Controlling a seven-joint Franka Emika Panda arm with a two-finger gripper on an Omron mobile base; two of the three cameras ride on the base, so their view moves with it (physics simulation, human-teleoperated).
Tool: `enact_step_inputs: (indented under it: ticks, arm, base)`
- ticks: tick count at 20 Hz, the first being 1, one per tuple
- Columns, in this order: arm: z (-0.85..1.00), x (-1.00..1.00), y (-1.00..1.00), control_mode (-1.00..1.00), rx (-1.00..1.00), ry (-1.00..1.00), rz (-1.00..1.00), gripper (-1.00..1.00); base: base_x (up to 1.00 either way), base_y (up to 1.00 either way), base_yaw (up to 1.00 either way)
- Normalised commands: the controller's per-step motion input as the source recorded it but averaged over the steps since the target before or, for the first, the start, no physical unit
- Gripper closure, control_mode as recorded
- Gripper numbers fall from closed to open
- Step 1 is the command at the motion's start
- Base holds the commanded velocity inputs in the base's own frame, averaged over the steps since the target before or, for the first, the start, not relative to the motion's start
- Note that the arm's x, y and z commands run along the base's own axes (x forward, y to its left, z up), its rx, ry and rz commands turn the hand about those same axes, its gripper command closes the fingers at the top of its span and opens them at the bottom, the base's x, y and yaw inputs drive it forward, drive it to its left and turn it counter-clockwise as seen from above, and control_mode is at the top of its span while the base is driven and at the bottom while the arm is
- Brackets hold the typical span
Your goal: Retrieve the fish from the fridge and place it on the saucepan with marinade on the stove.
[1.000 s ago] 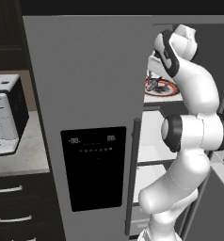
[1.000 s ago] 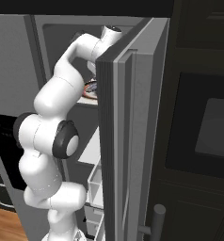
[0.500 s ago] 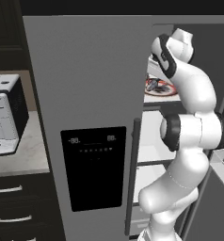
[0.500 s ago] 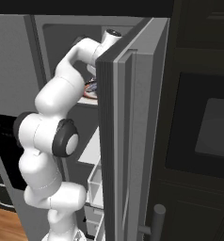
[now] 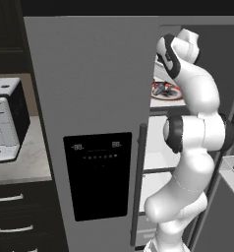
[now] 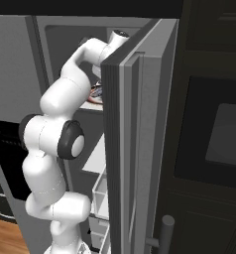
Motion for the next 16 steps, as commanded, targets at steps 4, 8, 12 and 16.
enact_step_inputs:
  ticks: [4,8,12,16]
  arm:
    - [-0.13,0.00,0.00,-1.00,-0.02,0.00,0.04,-1.00]
    - [-0.24,0.00,0.00,-1.00,-0.04,0.00,0.04,-1.00]
    - [-0.36,0.00,0.04,-1.00,-0.07,0.00,0.03,-1.00]
    - [-0.38,0.00,0.06,-1.00,-0.07,0.00,0.03,-1.00]
  base:
    - [0.00,0.00,0.00]
    - [0.00,0.00,0.00]
    - [0.00,0.00,0.00]
    - [0.00,0.00,0.00]
